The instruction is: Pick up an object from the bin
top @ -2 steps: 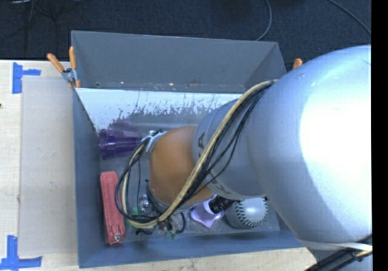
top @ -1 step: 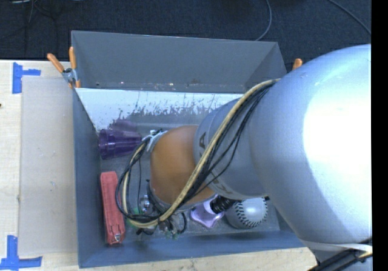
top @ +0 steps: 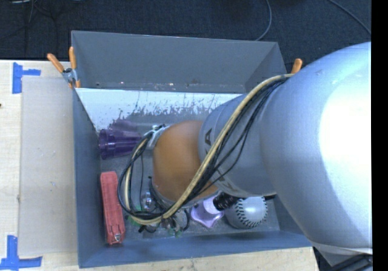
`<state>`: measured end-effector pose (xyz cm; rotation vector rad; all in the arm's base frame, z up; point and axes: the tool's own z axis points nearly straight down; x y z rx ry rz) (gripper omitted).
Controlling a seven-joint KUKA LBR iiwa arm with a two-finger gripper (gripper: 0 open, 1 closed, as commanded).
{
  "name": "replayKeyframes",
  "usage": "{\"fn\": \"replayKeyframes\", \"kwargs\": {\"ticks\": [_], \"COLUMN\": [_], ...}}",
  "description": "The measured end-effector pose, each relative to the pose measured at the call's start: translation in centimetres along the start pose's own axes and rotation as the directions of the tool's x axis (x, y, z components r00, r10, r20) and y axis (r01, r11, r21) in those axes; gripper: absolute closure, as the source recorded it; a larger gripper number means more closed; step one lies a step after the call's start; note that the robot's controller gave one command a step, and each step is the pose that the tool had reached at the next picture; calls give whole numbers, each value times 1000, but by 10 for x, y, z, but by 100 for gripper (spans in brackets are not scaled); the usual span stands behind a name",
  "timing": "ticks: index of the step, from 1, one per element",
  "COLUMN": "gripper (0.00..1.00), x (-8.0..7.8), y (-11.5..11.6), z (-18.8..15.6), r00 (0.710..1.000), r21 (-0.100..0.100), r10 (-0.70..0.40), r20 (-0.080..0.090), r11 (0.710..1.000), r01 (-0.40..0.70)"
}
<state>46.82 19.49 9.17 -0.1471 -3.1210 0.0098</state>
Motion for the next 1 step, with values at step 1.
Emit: {"fn": "replayKeyframes", "kwargs": {"ticks": [1], "gripper": [100], "x": [-1], "y": [1], "z": [-90], "r00": [1000], "r21": [-4], "r10": [0], "r20": [7], "r11": [1000], "r01": [0]}}
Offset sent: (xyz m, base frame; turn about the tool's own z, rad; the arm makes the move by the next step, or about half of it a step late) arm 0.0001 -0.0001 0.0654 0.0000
